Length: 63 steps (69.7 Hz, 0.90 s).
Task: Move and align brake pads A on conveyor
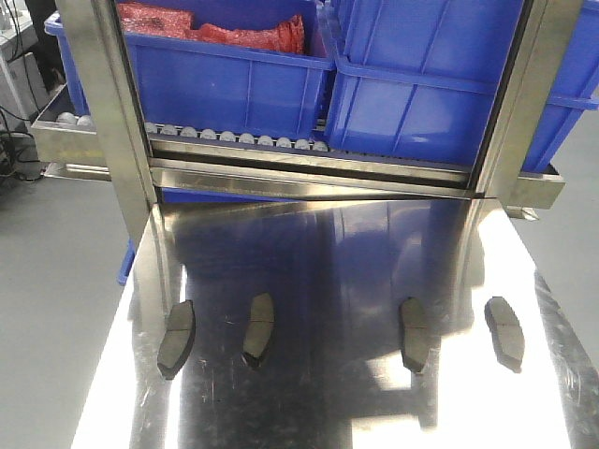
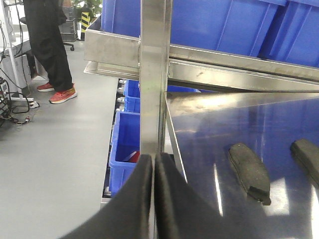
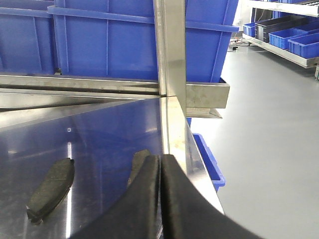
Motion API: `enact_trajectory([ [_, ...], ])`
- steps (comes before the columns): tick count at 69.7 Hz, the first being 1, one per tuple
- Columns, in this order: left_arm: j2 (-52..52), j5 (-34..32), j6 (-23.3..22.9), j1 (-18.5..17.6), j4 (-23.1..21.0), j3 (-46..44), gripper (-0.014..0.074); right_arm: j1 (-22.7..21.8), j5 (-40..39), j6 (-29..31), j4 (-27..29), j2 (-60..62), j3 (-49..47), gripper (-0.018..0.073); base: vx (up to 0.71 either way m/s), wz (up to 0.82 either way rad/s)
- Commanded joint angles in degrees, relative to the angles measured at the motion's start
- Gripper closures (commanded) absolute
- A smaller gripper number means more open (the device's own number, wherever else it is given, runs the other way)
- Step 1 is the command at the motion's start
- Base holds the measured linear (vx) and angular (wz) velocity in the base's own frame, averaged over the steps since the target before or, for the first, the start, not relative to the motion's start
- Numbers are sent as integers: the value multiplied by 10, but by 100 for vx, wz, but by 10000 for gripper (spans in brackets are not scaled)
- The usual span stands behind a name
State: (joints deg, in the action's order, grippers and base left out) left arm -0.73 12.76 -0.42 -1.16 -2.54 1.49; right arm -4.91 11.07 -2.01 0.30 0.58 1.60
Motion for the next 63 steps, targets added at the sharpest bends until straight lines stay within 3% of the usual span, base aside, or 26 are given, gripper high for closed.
enact_trajectory([
  [1, -8, -43, -5, 1, -5, 10, 603, -2, -40, 2, -3, 7, 7, 571, 0, 0],
  [50, -8, -44, -5, 1, -5, 10, 603, -2, -41, 2, -3, 7, 7, 571, 0, 0],
  [63, -8, -96, -6, 1, -6, 9, 603, -2, -42, 2, -3, 7, 7, 571, 0, 0],
])
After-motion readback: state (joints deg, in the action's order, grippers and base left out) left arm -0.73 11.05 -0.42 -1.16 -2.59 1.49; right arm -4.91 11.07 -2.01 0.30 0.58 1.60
